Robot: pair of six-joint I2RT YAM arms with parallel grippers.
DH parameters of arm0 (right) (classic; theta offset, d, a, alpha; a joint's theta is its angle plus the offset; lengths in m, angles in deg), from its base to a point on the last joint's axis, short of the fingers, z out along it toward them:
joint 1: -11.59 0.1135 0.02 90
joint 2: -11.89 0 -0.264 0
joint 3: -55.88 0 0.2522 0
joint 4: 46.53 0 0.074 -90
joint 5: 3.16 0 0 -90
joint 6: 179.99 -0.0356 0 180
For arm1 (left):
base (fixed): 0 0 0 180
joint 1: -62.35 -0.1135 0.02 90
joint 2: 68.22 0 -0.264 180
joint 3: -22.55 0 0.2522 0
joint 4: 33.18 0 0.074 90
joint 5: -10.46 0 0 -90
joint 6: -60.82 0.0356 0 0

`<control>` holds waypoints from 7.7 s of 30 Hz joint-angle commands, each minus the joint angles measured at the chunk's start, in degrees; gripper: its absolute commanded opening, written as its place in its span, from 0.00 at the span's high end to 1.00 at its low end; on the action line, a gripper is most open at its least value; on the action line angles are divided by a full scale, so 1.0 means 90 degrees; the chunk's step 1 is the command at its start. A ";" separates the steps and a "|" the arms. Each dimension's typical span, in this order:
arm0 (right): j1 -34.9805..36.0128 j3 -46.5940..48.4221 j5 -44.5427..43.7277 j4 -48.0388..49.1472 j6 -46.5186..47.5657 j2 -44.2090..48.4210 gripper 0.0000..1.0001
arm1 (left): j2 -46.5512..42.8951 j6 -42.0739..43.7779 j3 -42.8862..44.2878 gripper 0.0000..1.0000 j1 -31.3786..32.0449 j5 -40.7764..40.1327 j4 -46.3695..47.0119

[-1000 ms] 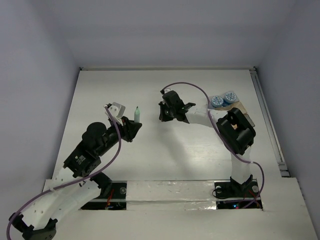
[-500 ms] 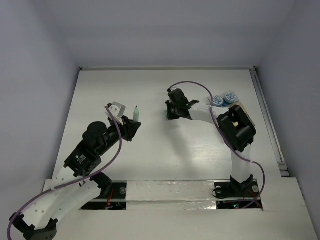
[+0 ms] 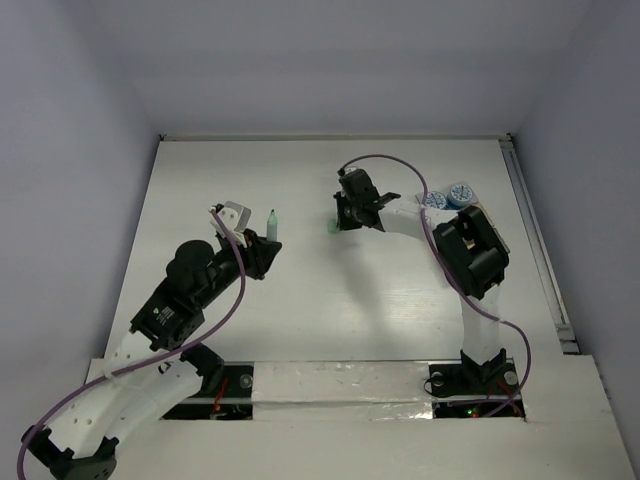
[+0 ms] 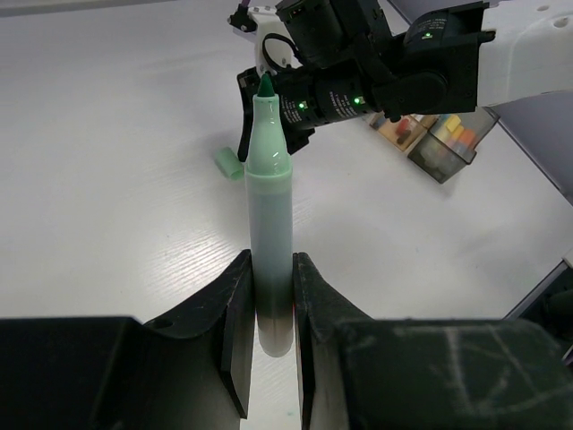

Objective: Sort the stationery into containers
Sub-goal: Pick up the pen cap from the center of the board, then close the pen cap on the pen.

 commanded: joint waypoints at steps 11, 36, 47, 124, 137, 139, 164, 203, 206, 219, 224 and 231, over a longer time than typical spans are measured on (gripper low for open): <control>-0.0015 0.0088 -0.0476 -0.0054 0.0160 0.0285 0.85 | -0.0052 0.0062 -0.0028 1.00 -0.0165 0.0218 0.0383; 0.0102 0.1484 -0.0554 -0.1011 -0.0113 -0.0671 0.38 | -0.0179 0.0121 -0.0028 1.00 -0.0410 0.0453 0.0422; 0.0405 0.1788 -0.1073 -0.1509 -0.0103 -0.0964 0.49 | -0.0247 0.0121 -0.0038 1.00 -0.0468 0.0550 0.0442; 0.0463 0.1750 -0.0732 -0.1239 0.0297 -0.0146 1.00 | -0.0042 -0.0104 -0.0135 1.00 -0.0468 0.1136 0.0549; 0.0756 -0.0859 -0.0262 0.2091 -0.1226 0.3565 1.00 | 0.0573 -0.0270 -0.0175 1.00 -0.0468 0.1791 0.0803; 0.1009 -0.0927 -0.0291 0.2416 -0.1353 0.3713 1.00 | 0.0622 -0.0260 -0.0165 1.00 -0.0468 0.1761 0.0774; 0.2230 -0.0840 -0.0633 0.3276 -0.1168 0.3450 1.00 | 0.0622 -0.0153 -0.0106 1.00 -0.0586 0.1244 0.0676; 0.2973 -0.2353 -0.0770 0.5025 -0.1421 0.3626 1.00 | 0.0329 -0.0456 0.0186 1.00 -0.0761 0.1273 0.0979; 0.3031 -0.2499 -0.0468 0.4781 -0.1558 0.3655 1.00 | 0.0417 -0.0407 0.0468 1.00 -0.0761 0.1273 0.0930; 0.3958 -0.3817 -0.0291 0.4730 -0.2173 0.3402 1.00 | 0.0934 -0.0319 0.1611 1.00 -0.0761 0.1088 0.1096; 0.4213 -0.4188 -0.0359 0.4935 -0.2544 0.3187 1.00 | 0.1159 -0.0250 0.1925 1.00 -0.0761 0.1058 0.1116; 0.4624 -0.4315 -0.0409 0.5121 -0.2886 0.2864 1.00 | 0.1452 -0.0289 0.2238 1.00 -0.0761 0.1097 0.1116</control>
